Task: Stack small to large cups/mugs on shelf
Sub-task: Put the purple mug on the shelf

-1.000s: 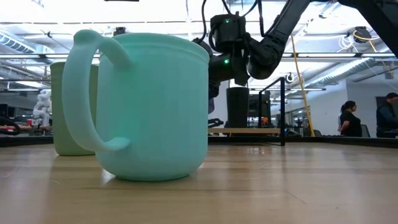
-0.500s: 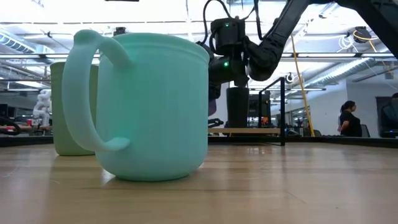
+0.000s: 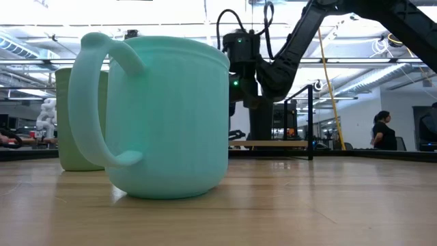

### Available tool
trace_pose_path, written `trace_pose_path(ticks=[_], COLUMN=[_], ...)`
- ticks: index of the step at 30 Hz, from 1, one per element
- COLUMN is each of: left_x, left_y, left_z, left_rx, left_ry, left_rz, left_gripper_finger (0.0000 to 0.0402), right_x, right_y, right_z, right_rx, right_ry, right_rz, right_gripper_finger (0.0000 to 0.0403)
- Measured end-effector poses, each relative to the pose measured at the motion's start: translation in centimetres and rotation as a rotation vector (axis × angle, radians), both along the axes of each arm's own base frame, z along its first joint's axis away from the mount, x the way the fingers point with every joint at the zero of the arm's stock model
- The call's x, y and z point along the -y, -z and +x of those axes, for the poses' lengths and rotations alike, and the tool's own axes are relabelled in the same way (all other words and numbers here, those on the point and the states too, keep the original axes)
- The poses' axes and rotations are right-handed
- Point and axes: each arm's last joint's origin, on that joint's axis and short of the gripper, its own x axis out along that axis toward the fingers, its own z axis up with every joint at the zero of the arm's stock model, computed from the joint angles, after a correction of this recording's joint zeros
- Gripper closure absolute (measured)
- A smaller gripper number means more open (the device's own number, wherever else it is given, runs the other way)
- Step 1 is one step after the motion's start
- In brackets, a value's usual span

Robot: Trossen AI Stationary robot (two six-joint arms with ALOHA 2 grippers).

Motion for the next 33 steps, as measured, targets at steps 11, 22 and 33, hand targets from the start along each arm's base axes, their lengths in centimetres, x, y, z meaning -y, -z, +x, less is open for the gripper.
trace_pose_path(ticks=[11,22,33], left_x=[0.0,0.0,0.0], left_y=[0.0,0.0,0.0], left_z=[0.0,0.0,0.0], left_rx=[-0.006,-0.005,-0.006], left_ry=[0.006,0.006,0.006], left_rz=[0.018,0.018,0.017], left_gripper_finger=[0.0128,0.0128,0.0128], right_x=[1.6,2.1,2.0], right_y=[0.4,0.8,0.9], right_z=[-0.4,-0.5,-0.5], right_rx=[-0.040,-0.067,-0.067], right_ry=[0.034,0.043,0.042], right_rz=[0.013,0.042,0.046], right_gripper_finger=[0.0401,0.0387,0.0383])
